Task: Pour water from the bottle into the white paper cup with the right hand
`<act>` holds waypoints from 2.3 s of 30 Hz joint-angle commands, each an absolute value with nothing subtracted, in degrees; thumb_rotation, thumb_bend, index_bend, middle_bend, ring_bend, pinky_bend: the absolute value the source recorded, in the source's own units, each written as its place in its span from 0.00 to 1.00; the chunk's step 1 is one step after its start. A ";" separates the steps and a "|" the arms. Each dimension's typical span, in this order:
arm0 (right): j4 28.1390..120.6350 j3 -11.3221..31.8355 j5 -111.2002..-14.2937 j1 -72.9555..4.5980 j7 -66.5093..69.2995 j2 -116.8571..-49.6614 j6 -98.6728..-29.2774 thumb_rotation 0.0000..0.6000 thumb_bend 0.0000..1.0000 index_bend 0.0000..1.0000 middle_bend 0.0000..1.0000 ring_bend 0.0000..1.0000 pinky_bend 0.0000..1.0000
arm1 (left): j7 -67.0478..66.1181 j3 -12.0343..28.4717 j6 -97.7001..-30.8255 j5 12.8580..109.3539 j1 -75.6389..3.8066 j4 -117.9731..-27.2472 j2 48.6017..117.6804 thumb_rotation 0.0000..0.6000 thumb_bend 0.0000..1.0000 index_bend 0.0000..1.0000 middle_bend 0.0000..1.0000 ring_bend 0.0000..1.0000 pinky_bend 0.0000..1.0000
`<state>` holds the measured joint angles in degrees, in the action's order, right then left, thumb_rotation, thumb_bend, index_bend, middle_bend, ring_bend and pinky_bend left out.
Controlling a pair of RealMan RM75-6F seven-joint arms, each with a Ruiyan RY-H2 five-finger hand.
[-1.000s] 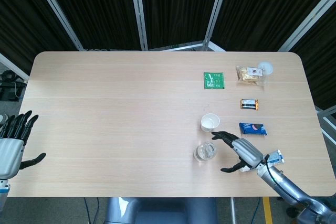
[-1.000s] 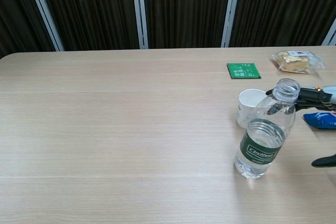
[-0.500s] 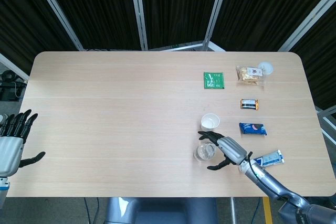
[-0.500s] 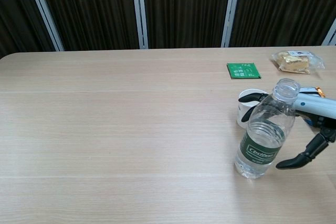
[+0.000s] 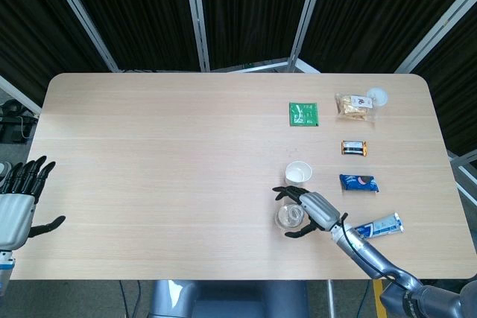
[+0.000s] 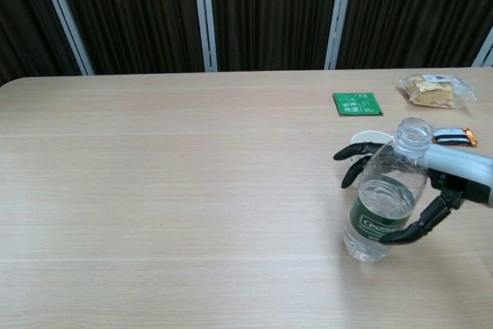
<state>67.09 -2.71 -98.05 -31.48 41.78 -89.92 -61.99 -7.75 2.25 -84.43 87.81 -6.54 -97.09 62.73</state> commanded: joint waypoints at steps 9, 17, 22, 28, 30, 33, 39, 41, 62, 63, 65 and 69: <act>66.19 -2.59 -95.69 -31.34 45.25 -91.70 -62.12 1.00 0.14 0.35 0.49 0.38 0.36 | -7.10 1.82 -83.30 87.81 -6.95 -97.38 62.40 1.00 0.00 0.00 0.00 0.00 0.00; 67.29 -2.19 -95.39 -30.02 46.86 -91.23 -66.28 1.00 0.36 0.42 0.57 0.48 0.41 | -6.87 1.59 -83.02 87.97 -7.09 -97.94 62.22 1.00 0.00 0.00 0.00 0.00 0.00; 71.34 -1.28 -94.99 -28.60 43.46 -86.71 -70.13 1.00 0.41 0.43 0.57 0.48 0.42 | -5.12 1.56 -83.86 88.49 -6.81 -98.41 61.24 1.00 0.00 0.00 0.00 0.00 0.00; 76.17 2.18 -90.08 -26.83 30.92 -80.09 -71.89 1.00 0.46 0.43 0.57 0.48 0.42 | -2.51 1.51 -85.19 89.40 -6.35 -98.64 59.98 1.00 0.00 0.00 0.00 0.00 0.00; 77.23 3.52 -87.78 -26.46 26.05 -78.66 -71.82 1.00 0.49 0.43 0.57 0.48 0.42 | -1.93 1.50 -85.55 89.62 -6.21 -98.75 59.68 1.00 0.00 0.00 0.00 0.00 0.00; 77.42 5.71 -84.23 -26.24 16.08 -77.41 -71.83 1.00 0.51 0.43 0.57 0.48 0.42 | -1.20 1.33 -86.09 90.20 -6.00 -99.08 59.21 1.00 0.00 0.00 0.00 0.00 0.00; 77.58 8.21 -76.51 -26.54 3.09 -76.91 -68.59 1.00 0.53 0.43 0.57 0.48 0.43 | -0.35 1.02 -86.73 91.27 -5.79 -99.53 58.65 1.00 0.00 0.00 0.00 0.00 0.00; 76.88 8.69 -74.07 -26.90 -3.00 -77.61 -67.81 1.00 0.53 0.43 0.57 0.48 0.44 | -0.20 1.05 -86.65 91.19 -5.83 -99.55 58.54 1.00 0.00 0.00 0.00 0.00 0.00; 65.49 9.86 -66.23 -31.14 -31.51 -90.92 -66.79 1.00 0.56 0.44 0.57 0.49 0.46 | -0.87 1.86 -84.67 88.51 -6.64 -99.10 59.02 1.00 0.00 0.00 0.00 0.00 0.00; 65.10 9.90 -66.17 -31.30 -32.10 -91.38 -66.83 1.00 0.56 0.44 0.57 0.49 0.46 | -0.94 1.89 -84.62 88.41 -6.66 -99.09 59.05 1.00 0.00 0.00 0.00 0.00 0.00; 64.51 10.14 -65.78 -31.69 -33.40 -92.37 -66.72 1.00 0.56 0.44 0.57 0.49 0.46 | -1.12 1.96 -84.42 88.16 -6.75 -99.04 59.15 1.00 0.00 0.00 0.00 0.00 0.00; 64.26 10.74 -64.76 -32.38 -36.08 -93.51 -66.48 1.00 0.57 0.44 0.57 0.49 0.46 | -1.24 2.02 -84.11 87.86 -6.87 -98.98 59.23 1.00 0.00 0.00 0.00 0.00 0.00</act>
